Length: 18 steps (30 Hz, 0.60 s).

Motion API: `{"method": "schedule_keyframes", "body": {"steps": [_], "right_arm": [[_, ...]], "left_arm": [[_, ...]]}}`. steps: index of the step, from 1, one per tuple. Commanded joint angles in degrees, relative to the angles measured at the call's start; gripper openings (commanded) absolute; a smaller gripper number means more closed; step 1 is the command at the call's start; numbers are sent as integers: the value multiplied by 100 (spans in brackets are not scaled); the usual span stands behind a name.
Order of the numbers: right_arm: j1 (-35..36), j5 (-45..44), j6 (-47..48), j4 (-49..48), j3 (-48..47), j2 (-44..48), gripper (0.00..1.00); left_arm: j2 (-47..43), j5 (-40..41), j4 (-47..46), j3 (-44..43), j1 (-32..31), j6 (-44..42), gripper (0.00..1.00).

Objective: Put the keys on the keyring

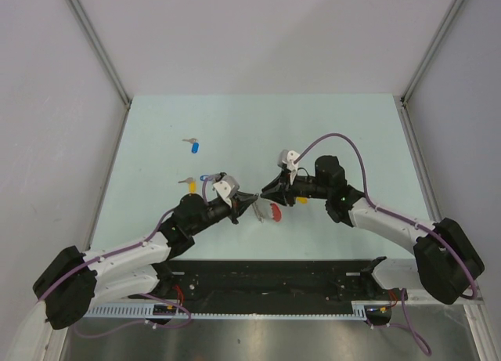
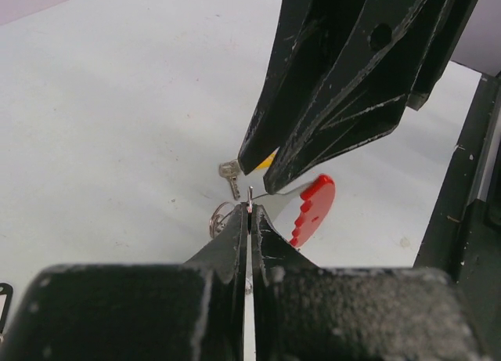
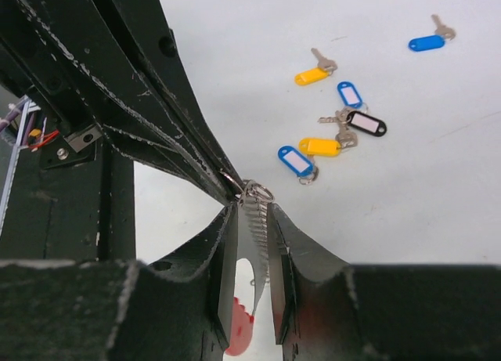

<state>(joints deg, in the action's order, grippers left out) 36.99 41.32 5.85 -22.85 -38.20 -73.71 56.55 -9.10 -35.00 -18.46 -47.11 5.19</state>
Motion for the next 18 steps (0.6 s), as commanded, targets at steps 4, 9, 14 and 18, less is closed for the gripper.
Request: {"method": "schedule_keyframes", "body": {"steps": [4, 9, 14, 18], "right_arm": [[80, -423, -303, -756, 172, 252, 26], [115, -362, -286, -826, 172, 120, 26], [159, -239, -286, -826, 172, 76, 26], [185, -309, -260, -835, 172, 41, 26]], "left_arm": [[-74, 190, -349, -9, -8, 184, 0], [-75, 233, -367, 9, -8, 210, 1], [-110, 339, -384, 18, -8, 245, 0], [-66, 366, -411, 26, -8, 272, 0]]}}
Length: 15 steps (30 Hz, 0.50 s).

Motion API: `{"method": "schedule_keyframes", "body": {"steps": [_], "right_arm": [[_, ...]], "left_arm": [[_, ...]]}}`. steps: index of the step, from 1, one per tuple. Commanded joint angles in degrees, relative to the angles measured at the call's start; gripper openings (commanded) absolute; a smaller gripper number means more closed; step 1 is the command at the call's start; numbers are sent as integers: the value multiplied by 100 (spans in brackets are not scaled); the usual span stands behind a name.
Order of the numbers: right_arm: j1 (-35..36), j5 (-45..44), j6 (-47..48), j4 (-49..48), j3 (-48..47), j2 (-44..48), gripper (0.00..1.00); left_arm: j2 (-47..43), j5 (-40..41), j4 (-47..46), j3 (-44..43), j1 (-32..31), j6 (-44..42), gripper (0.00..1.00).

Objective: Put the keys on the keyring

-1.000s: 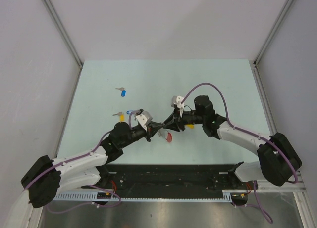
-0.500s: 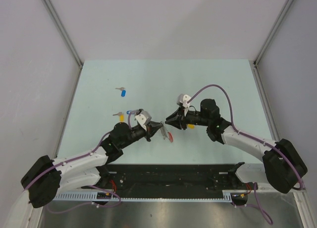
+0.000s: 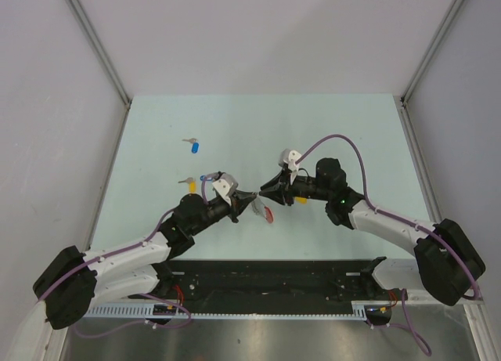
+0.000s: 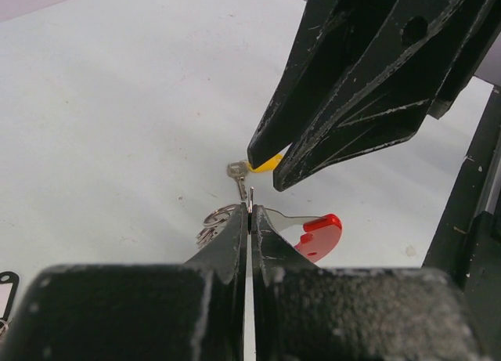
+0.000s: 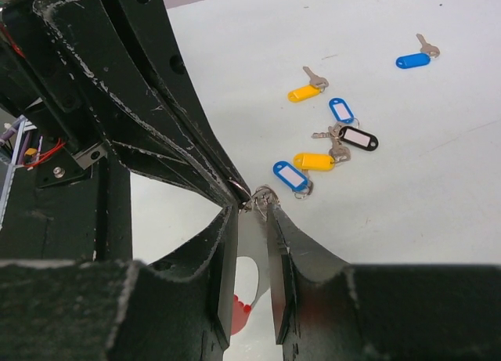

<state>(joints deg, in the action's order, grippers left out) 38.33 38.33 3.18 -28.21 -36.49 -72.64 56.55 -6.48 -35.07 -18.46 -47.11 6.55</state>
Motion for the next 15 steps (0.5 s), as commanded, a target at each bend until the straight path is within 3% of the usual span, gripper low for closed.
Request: {"method": "schedule_keyframes", "body": {"steps": [1, 15], "right_arm": [[61, -44, 7, -308, 2, -66, 26], [219, -378, -195, -721, 2, -382, 24]], "left_arm": [[-57, 86, -430, 26, -8, 145, 0], [22, -81, -659, 53, -8, 207, 0]]}}
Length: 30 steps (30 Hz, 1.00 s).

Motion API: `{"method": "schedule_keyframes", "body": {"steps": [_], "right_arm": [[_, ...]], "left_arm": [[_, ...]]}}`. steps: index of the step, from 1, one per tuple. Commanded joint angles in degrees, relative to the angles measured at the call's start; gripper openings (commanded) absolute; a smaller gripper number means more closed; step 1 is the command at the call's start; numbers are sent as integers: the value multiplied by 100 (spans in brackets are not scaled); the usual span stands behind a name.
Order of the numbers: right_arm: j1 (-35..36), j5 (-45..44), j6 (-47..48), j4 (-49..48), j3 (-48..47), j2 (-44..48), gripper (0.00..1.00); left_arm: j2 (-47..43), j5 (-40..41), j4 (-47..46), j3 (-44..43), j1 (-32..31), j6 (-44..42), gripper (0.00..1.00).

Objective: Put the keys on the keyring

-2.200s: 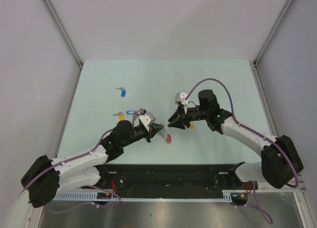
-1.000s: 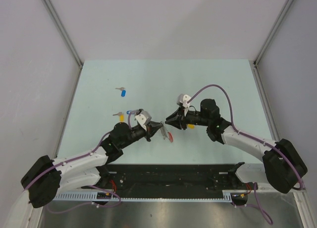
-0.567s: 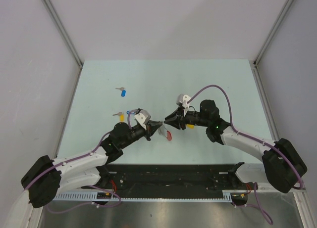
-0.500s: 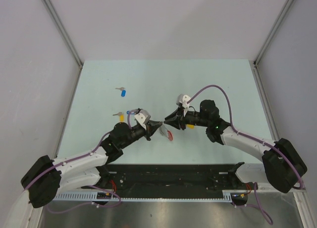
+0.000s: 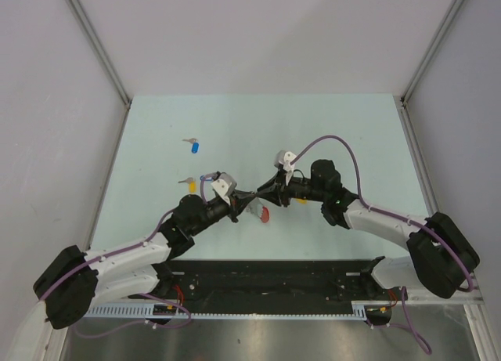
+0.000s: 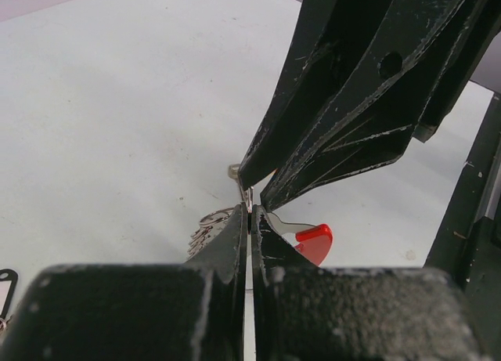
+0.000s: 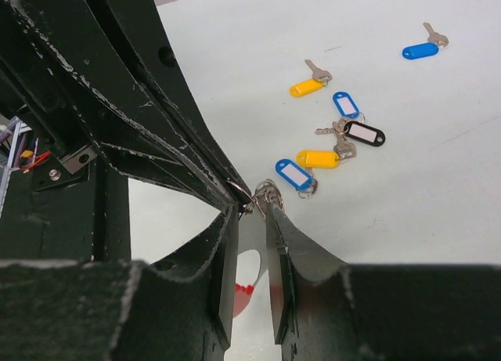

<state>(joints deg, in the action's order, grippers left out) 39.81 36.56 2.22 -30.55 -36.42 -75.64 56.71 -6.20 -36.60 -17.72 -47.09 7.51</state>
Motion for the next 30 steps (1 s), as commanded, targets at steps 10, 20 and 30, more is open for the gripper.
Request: {"method": "schedule_keyframes", "body": {"steps": [10, 20, 30], "right_arm": [[114, -544, -195, -830, 127, -127, 19], [-35, -441, -327, -760, 197, 92, 17], [-667, 1300, 24, -391, 197, 357, 25]], "left_arm": [[7, -145, -550, 5, -19, 119, 0], [-28, 57, -436, 14, -19, 119, 0], [-160, -416, -892, 198, -2, -214, 0]]}}
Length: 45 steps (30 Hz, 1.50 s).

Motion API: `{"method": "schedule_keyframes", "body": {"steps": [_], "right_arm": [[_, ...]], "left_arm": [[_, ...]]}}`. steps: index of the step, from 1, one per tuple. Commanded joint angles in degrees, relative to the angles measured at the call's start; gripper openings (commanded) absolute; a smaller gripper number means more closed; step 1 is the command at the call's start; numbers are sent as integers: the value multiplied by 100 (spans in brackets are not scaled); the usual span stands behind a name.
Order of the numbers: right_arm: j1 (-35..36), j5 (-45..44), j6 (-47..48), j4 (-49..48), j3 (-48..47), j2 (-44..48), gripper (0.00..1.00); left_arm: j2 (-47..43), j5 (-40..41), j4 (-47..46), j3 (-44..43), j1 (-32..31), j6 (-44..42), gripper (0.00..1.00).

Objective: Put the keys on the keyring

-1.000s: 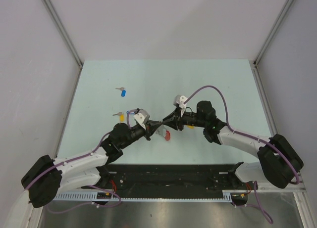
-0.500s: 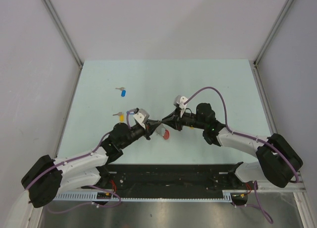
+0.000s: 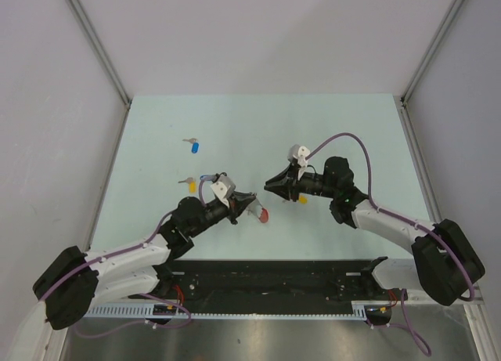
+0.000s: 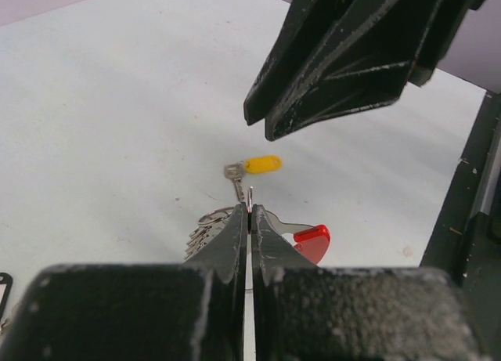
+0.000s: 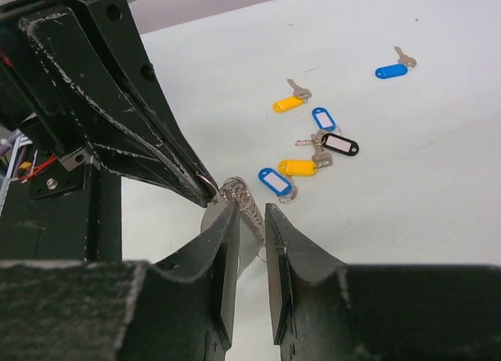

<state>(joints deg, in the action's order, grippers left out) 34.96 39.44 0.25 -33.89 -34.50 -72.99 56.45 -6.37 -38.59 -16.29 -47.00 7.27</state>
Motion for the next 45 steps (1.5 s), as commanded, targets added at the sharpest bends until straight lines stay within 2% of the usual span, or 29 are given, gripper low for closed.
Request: {"method": "schedule_keyframes", "body": {"steps": [1, 4, 9, 19, 29, 45], "right_arm": [[-209, 1135, 256, -65, 5, 83, 25], [-218, 1609, 467, 5, -39, 48, 25], [-332, 2014, 1317, 646, -162, 65, 29], [-420, 2472, 2145, 1542, -311, 215, 28], [-411, 2577, 2163, 1657, -347, 479, 25], [-350, 2832, 2374, 2000, -470, 409, 19]], "left_arm": [[-108, -504, -746, 65, -11, -208, 0], [-64, -1031, -826, -5, 33, -296, 0], [50, -1787, -756, -198, 147, -480, 0], [297, -2570, -580, -515, 253, -595, 0], [517, -2826, -571, -603, 253, -604, 0], [473, -2606, -676, -550, 271, -490, 0]]}}
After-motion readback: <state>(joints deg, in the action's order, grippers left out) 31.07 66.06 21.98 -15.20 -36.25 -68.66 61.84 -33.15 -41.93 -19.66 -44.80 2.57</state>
